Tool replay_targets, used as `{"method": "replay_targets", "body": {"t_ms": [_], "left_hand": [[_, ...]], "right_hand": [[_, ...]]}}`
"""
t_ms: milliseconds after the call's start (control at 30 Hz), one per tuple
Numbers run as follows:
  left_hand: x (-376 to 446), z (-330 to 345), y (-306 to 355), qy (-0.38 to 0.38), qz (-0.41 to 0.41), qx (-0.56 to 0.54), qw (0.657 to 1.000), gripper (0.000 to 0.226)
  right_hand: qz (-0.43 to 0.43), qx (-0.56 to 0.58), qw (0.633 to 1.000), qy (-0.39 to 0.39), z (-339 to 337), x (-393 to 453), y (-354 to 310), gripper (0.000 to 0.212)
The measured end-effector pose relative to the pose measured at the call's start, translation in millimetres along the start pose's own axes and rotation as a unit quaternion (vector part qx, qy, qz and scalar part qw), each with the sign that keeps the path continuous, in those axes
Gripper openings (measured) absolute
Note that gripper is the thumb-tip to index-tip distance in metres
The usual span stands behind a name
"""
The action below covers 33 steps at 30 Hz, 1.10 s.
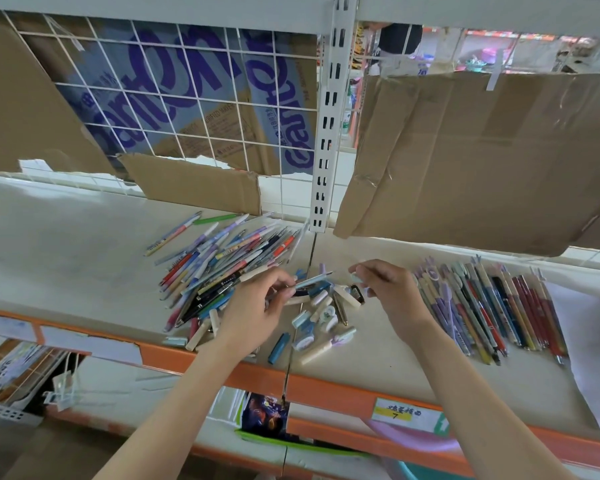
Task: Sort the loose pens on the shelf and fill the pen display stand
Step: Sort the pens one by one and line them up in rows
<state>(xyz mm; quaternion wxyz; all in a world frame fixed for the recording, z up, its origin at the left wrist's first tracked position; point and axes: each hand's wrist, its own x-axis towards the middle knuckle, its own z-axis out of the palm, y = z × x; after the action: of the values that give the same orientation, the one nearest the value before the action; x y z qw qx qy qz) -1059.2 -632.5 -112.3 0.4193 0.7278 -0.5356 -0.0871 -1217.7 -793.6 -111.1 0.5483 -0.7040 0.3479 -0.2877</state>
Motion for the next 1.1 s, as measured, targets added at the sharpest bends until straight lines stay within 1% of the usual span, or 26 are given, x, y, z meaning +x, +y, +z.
{"method": "replay_targets", "body": {"t_ms": [133, 233, 333, 433, 467, 500, 567, 633, 667, 700, 733, 767, 800, 867, 1100], "left_hand": [[-1.7, 2.7, -2.3, -0.006, -0.011, 0.017, 1.0, 0.006], [-4.0, 4.6, -4.2, -0.006, -0.01, 0.028, 1.0, 0.007], [-5.4, 5.2, -4.5, -0.002, -0.009, 0.027, 1.0, 0.007], [-6.6, 4.5, -4.7, 0.002, -0.006, 0.027, 1.0, 0.007], [-6.7, 4.4, -4.7, 0.002, -0.007, 0.027, 1.0, 0.008], [-6.8, 4.6, -4.6, 0.002, -0.007, 0.027, 1.0, 0.008], [-7.3, 4.7, -3.7, 0.0, -0.007, 0.028, 1.0, 0.009], [-8.2, 4.9, -2.6, 0.001, -0.008, 0.024, 1.0, 0.008], [-8.4, 5.2, -2.0, 0.003, -0.008, 0.02, 1.0, 0.007], [-8.9, 5.2, -1.2, 0.003, -0.009, 0.017, 1.0, 0.007], [-9.0, 5.2, -0.1, 0.003, -0.01, 0.016, 1.0, 0.007], [-9.2, 5.2, 0.8, 0.004, -0.01, 0.014, 1.0, 0.007], [-9.2, 5.1, 1.7, 0.004, -0.009, 0.012, 1.0, 0.007], [-8.5, 5.0, 3.4, 0.004, -0.009, 0.01, 1.0, 0.007], [-7.4, 5.3, 6.4, 0.0, -0.009, 0.003, 1.0, 0.007]], "right_hand": [[0.015, -0.031, 0.999, 0.023, 0.0, -0.2, 5.2, 0.024], [-0.021, -0.163, 0.986, 0.018, 0.7, -3.3, 10.5, 0.011], [-0.1, -0.273, 0.957, -0.021, -1.6, -9.4, 15.3, 0.001], [-0.159, -0.403, 0.899, -0.062, -3.6, -10.9, 17.3, 0.005], [-0.167, -0.412, 0.893, -0.067, -3.7, -10.5, 17.1, 0.006], [-0.169, -0.399, 0.899, -0.067, -3.5, -10.0, 15.8, 0.009], [-0.151, -0.317, 0.935, -0.041, -1.9, -8.6, 11.8, 0.017], [-0.092, -0.196, 0.976, -0.006, -0.7, -7.6, 8.7, 0.019], [-0.048, -0.103, 0.993, 0.002, 0.3, -7.1, 7.8, 0.019], [-0.006, 0.004, 1.0, 0.003, 1.7, -7.2, 6.6, 0.019], [0.026, 0.099, 0.995, 0.002, 2.9, -7.7, 4.9, 0.017], [0.045, 0.167, 0.985, 0.002, 3.4, -8.0, 3.7, 0.015], [0.054, 0.203, 0.978, 0.0, 3.4, -8.2, 3.0, 0.012], [0.048, 0.213, 0.976, -0.009, 4.1, -8.7, 2.5, 0.01], [0.001, 0.14, 0.99, -0.028, 10.6, -10.2, -1.1, 0.014]]}}
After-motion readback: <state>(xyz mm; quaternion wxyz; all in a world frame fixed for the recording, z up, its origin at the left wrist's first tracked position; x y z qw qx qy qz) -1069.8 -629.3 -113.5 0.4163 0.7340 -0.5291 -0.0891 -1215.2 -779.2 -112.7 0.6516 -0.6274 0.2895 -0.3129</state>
